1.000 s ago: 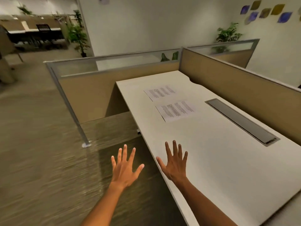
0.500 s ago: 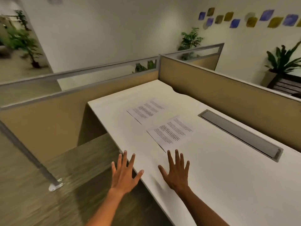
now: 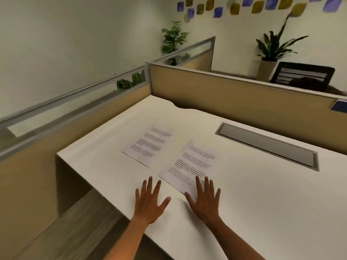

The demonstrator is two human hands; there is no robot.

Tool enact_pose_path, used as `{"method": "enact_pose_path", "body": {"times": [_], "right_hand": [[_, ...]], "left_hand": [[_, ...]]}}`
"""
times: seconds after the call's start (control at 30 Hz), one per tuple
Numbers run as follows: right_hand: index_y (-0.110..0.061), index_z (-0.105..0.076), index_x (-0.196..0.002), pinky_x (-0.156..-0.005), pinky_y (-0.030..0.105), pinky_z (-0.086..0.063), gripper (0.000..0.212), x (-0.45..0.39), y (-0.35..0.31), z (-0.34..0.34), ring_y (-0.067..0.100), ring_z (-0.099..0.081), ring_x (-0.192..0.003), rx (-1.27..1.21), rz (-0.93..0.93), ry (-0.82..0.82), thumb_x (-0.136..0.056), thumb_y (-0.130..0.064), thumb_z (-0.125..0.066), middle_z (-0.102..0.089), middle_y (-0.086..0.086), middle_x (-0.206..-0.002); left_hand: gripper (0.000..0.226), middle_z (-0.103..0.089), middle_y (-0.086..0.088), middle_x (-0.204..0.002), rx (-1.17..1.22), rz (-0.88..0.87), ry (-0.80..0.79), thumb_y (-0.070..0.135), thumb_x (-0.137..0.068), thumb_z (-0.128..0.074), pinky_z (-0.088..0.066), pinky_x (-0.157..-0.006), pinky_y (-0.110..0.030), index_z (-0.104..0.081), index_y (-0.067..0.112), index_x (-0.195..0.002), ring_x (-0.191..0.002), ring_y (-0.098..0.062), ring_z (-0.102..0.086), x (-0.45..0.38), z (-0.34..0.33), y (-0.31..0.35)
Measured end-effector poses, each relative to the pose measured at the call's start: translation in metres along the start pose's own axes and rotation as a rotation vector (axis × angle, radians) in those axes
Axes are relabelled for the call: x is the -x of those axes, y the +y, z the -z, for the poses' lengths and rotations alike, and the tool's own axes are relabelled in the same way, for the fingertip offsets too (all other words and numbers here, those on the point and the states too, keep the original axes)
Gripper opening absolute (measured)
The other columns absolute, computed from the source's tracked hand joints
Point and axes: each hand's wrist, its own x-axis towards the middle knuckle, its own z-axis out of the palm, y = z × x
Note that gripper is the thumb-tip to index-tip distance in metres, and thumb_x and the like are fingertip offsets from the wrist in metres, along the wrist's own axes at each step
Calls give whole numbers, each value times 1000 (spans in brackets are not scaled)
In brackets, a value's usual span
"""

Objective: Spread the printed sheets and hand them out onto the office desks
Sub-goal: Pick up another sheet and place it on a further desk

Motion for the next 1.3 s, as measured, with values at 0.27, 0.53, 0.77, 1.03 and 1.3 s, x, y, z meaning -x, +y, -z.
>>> {"method": "enact_pose_path", "body": {"times": [0.27, 0.53, 0.77, 1.03, 1.3], "right_hand": [[-32, 10, -152, -119, 51, 8, 96, -39, -1, -12, 24, 8, -151, -87, -166, 17, -71, -83, 2, 7, 7, -164], [-29, -12, -154, -118, 52, -8, 90, -57, -19, -26, 26, -17, -149, -70, -288, 115, -81, -81, -12, -19, 5, -162], [-28, -2, -154, -121, 43, -4, 101, -81, -55, -18, 17, -10, -150, -266, -448, 168, -71, -86, -3, -13, -5, -163], [-32, -4, -152, -111, 39, -39, 82, -104, -89, 4, 19, -51, -131, -649, -513, 239, -88, -70, -39, -47, 1, -149], [-32, -19, -150, -98, 7, -35, 83, -102, -105, 20, 8, -45, -128, -819, -593, 244, -85, -50, -66, -42, -9, -145]], "left_hand": [[112, 16, -5, -162, 60, -148, -118, 91, -58, 15, 5, -118, -51, 6, 33, -153, -149, -25, 13, -97, 10, 16], [123, 13, -11, -162, 64, -269, -258, 94, -47, 19, 1, -119, -51, 1, 35, -153, -149, -28, 12, -156, -7, 23], [118, -11, -12, -162, 215, -348, -213, 92, -56, 13, -8, -122, -42, -8, 29, -153, -150, -28, -4, -187, -2, 19], [107, -20, -14, -159, 185, -428, -188, 85, -67, 9, -13, -120, -45, -22, 26, -151, -147, -33, -13, -192, -1, 10], [125, -6, -12, -162, 89, -581, -256, 101, -49, -7, -9, -119, -51, -5, 31, -153, -149, -34, 0, -193, 1, 4]]}}
